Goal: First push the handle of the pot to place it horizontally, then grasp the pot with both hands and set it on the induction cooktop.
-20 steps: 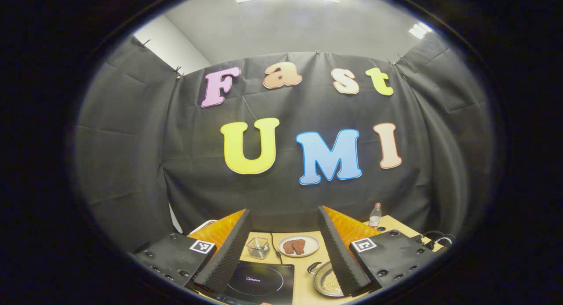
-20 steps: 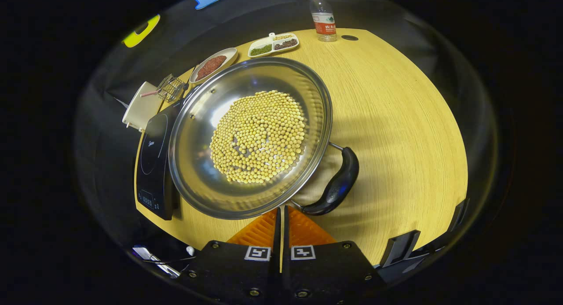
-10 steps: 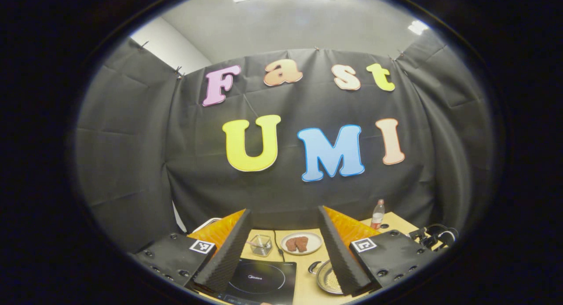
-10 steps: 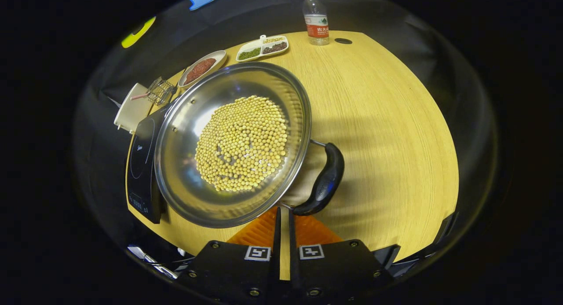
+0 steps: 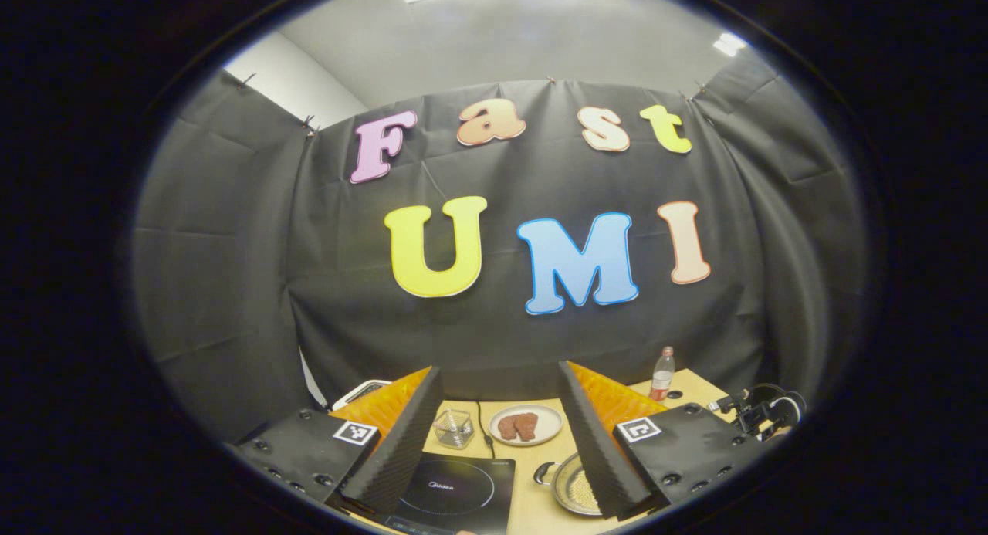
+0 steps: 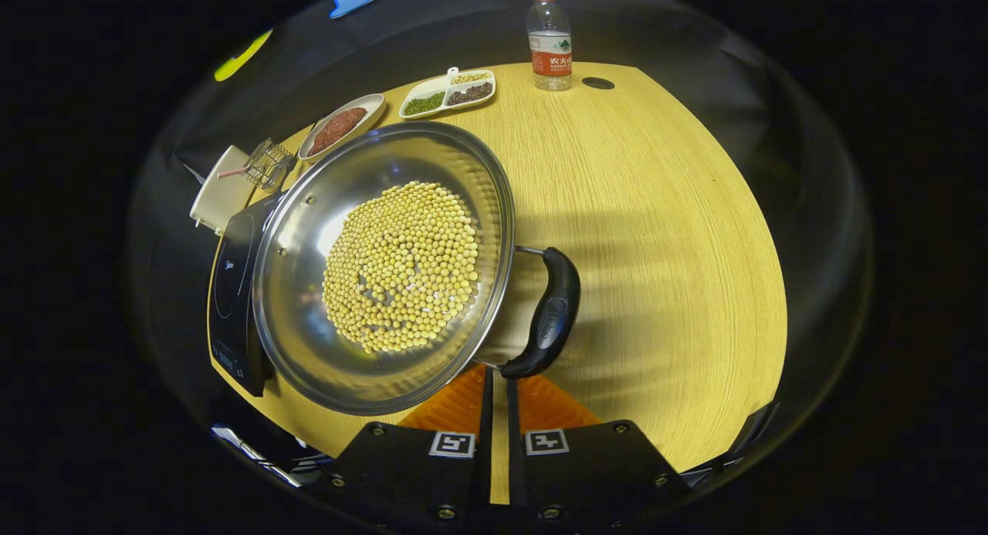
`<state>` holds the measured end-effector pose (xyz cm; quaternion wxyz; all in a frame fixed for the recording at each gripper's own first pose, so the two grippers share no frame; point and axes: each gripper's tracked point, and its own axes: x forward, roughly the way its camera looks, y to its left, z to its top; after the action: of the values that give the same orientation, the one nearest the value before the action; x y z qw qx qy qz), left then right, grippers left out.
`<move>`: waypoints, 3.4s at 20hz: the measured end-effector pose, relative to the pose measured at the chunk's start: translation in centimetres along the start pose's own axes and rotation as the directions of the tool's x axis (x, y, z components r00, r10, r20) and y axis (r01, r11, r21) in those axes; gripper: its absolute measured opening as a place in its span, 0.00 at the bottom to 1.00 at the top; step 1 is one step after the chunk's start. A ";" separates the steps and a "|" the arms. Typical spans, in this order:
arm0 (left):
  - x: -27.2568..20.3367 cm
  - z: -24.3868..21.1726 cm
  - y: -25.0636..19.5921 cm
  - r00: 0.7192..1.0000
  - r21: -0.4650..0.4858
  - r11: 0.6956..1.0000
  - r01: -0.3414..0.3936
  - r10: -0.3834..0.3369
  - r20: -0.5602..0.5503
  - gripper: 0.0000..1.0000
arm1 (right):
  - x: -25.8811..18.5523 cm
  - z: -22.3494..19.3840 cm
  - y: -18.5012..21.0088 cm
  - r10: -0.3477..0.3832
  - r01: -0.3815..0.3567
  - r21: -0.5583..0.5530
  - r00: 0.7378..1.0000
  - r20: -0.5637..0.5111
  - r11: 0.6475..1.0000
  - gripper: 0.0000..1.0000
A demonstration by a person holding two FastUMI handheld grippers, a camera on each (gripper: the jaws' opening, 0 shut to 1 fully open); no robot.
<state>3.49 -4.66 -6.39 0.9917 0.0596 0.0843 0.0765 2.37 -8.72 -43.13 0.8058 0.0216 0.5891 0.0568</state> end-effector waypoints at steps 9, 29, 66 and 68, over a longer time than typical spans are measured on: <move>0.2 -0.4 -0.7 0.999 0.008 0.999 -0.036 0.036 -0.018 0.99 | 0.9 2.8 -1.5 -0.018 0.019 -0.040 1.000 0.015 0.999 0.09; 2.4 -4.5 -3.0 0.991 -0.049 0.996 0.076 -0.080 -0.106 0.97 | -1.2 4.3 -2.9 -0.079 0.080 -0.007 0.990 0.118 0.997 0.10; 15.6 -40.1 -9.4 0.700 -0.117 0.945 0.305 -0.306 -0.646 0.95 | 0.6 9.7 -0.9 -0.148 0.111 0.118 0.913 0.380 0.987 0.97; 15.7 -41.1 -9.6 0.685 -0.122 0.946 0.301 -0.304 -0.663 0.98 | 1.6 9.6 -0.8 -0.148 0.111 0.119 0.919 0.365 0.987 0.98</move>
<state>12.91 -7.22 -50.35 0.8924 0.0114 0.4454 -0.0715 12.09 -9.03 -41.83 0.9029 0.0316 0.4277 -0.0301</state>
